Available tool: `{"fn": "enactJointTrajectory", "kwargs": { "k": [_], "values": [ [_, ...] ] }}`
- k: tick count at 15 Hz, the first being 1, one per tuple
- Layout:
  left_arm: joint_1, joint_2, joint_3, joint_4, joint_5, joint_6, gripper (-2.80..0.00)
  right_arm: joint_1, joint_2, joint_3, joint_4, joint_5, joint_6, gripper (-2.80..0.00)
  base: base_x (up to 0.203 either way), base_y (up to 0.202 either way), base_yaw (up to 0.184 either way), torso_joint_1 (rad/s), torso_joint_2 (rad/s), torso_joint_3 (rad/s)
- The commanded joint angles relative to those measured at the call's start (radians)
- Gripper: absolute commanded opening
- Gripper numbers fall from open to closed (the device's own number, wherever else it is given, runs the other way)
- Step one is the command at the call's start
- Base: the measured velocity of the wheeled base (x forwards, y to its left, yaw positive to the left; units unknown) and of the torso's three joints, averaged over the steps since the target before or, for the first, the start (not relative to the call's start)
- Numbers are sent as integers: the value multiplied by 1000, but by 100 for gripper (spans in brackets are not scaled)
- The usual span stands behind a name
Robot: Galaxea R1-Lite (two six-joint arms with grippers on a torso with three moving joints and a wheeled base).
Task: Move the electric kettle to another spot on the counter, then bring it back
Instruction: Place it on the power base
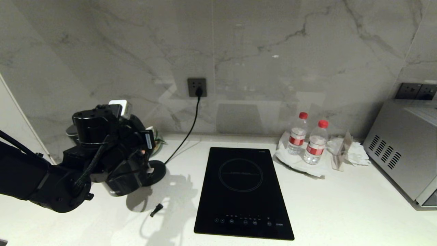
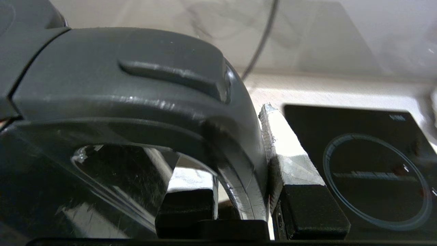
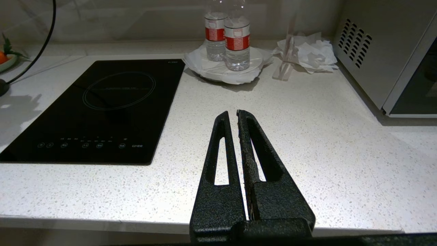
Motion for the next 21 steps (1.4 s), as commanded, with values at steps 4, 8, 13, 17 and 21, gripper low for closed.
{"fn": "enactJointTrajectory", "kwargs": {
  "k": [4,8,13,17,21],
  "values": [
    [-42,136,-152,-6,5,1,-280,0,-2,0,0,0,0,-280,0,0,0,0,0,0],
    [-91,326,-340,-5,77,8,-280,0,-2,0,0,0,0,-280,0,0,0,0,0,0],
    [-97,514,-519,-4,170,70,-280,0,-2,0,0,0,0,-280,0,0,0,0,0,0],
    [-56,580,-574,-3,171,78,-280,0,-2,0,0,0,0,-280,0,0,0,0,0,0],
    [-26,603,-617,-3,172,108,-280,0,-2,0,0,0,0,-280,0,0,0,0,0,0]
  ]
}}
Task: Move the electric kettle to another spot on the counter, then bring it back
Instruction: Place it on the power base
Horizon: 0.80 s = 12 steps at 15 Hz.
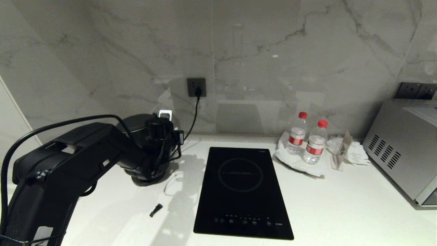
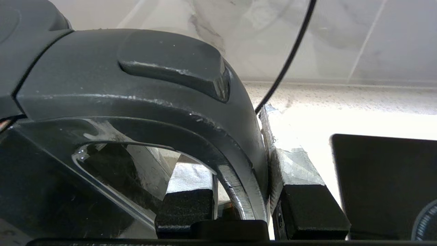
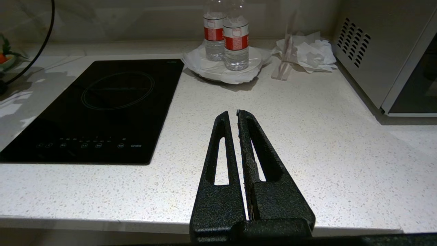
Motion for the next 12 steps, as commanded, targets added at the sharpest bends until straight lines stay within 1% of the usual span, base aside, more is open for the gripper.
{"fn": "enactJointTrajectory", "kwargs": {
  "k": [1,6,8,12],
  "values": [
    [10,20,-17,-4,2,8,-280,0,-2,0,0,0,0,-280,0,0,0,0,0,0],
    [18,43,-25,-5,2,24,-280,0,-2,0,0,0,0,-280,0,0,0,0,0,0],
    [46,49,-25,-5,2,37,-280,0,-2,0,0,0,0,-280,0,0,0,0,0,0],
    [57,42,-8,-8,2,38,-280,0,-2,0,0,0,0,-280,0,0,0,0,0,0]
  ]
}}
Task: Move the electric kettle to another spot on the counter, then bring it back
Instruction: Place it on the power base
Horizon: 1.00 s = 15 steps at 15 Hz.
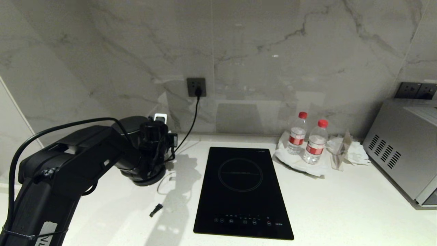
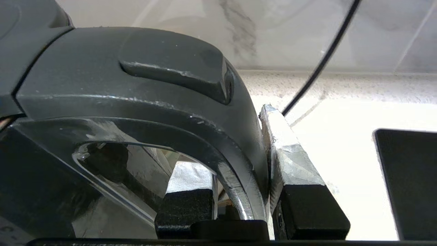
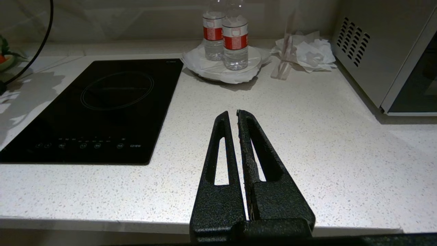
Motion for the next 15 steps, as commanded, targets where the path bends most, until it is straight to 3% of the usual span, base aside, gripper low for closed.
{"fn": "enactJointTrajectory", "kwargs": {
  "k": [1,7,15],
  "values": [
    [0,-8,17,-6,2,-1,-280,0,-2,0,0,0,0,-280,0,0,0,0,0,0],
    [-31,-38,88,-11,1,-13,-280,0,-2,0,0,0,0,-280,0,0,0,0,0,0],
    [-51,-65,92,-10,2,-16,-280,0,-2,0,0,0,0,-280,0,0,0,0,0,0]
  ]
}}
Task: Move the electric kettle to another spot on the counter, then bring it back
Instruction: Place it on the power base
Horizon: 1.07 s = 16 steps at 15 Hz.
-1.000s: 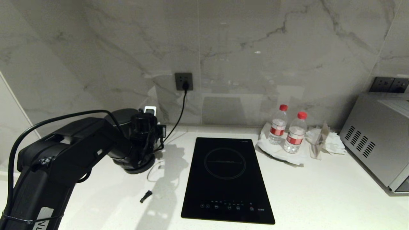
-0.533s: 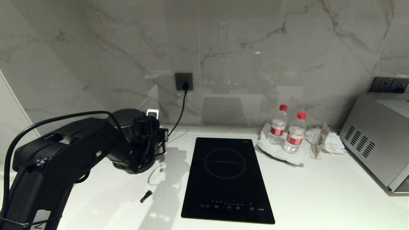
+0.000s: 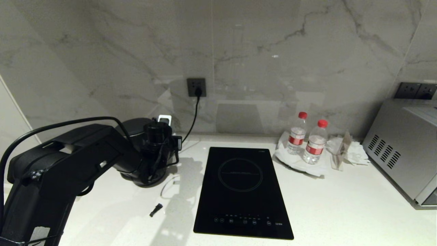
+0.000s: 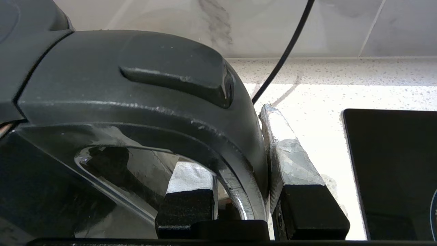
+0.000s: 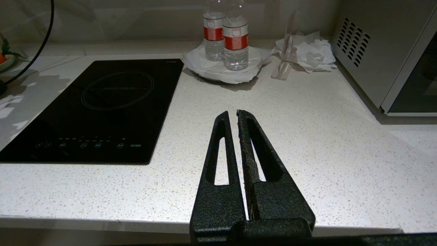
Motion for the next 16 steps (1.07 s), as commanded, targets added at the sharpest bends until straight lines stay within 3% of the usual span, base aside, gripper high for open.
{"fn": "enactJointTrajectory", "kwargs": {
  "k": [1,10,16],
  "values": [
    [-2,8,-7,-8,3,2,-280,0,-2,0,0,0,0,-280,0,0,0,0,0,0],
    [-4,36,-38,-8,3,-1,-280,0,-2,0,0,0,0,-280,0,0,0,0,0,0],
    [-7,36,-55,-2,4,-44,-280,0,-2,0,0,0,0,-280,0,0,0,0,0,0]
  ]
}}
